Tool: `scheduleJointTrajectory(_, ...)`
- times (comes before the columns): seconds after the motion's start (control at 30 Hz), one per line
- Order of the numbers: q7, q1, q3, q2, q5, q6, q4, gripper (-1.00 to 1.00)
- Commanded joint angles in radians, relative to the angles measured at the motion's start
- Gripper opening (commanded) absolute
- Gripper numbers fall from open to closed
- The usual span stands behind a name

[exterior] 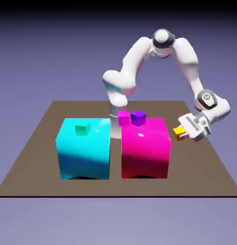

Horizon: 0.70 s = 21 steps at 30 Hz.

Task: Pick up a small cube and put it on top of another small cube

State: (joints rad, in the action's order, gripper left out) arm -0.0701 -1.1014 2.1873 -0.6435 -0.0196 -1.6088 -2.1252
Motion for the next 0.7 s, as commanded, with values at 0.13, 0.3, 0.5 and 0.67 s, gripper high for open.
scheduleJointTrajectory(0.13,-0.089,-0.143,0.017,0.181,-0.008,0.160,0.009,-1.00)
scheduleJointTrajectory(0.3,-0.178,-0.287,0.033,0.357,-0.015,0.319,0.019,-1.00)
scheduleJointTrajectory(0.5,-0.267,-0.504,0.058,0.403,0.038,0.433,0.028,-1.00)
scheduleJointTrajectory(0.67,-0.341,-0.686,0.078,0.442,0.082,0.528,0.035,-1.00)
